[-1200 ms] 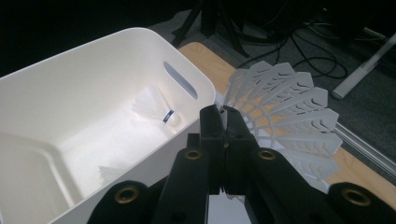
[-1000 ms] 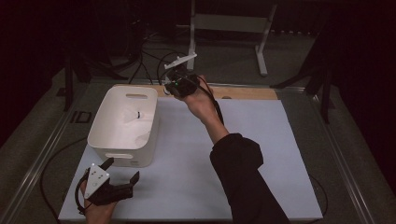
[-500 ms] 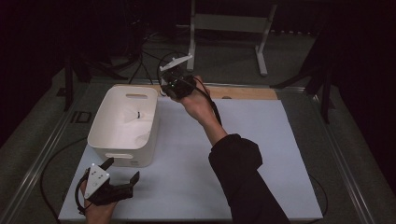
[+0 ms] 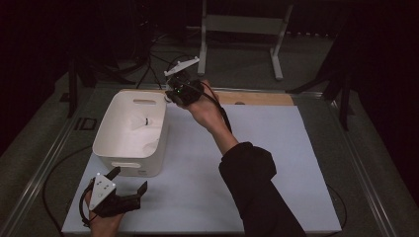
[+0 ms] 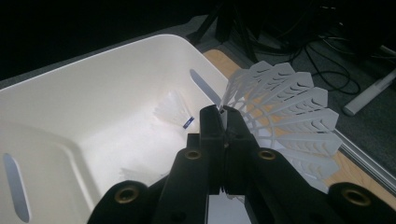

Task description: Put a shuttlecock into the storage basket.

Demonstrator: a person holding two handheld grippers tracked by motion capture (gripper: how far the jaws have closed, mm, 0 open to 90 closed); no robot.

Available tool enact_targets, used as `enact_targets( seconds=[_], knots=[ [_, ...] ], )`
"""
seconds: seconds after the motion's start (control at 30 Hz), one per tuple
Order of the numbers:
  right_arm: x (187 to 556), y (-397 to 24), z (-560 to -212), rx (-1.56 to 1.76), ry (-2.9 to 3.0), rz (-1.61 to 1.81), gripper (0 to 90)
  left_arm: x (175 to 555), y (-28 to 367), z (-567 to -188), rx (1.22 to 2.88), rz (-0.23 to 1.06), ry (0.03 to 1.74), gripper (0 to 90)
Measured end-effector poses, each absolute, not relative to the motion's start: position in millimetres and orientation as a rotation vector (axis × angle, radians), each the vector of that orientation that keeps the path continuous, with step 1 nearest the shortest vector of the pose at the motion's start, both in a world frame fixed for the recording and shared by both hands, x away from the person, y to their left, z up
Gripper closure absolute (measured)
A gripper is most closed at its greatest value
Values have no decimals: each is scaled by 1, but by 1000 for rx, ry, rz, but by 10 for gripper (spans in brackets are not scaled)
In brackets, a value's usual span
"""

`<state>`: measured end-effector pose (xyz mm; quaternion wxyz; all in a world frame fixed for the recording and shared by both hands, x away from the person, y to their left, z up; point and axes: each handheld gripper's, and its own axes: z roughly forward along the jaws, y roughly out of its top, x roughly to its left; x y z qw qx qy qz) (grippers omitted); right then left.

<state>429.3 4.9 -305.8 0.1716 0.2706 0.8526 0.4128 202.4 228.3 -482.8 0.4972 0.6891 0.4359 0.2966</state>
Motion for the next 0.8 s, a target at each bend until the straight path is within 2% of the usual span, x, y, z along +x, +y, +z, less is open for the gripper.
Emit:
enact_targets(
  seconds=[0.8],
  knots=[
    [422,22,-304,698,2454,1197,887,202,229,-483,1669,717,1055,3]
  ],
)
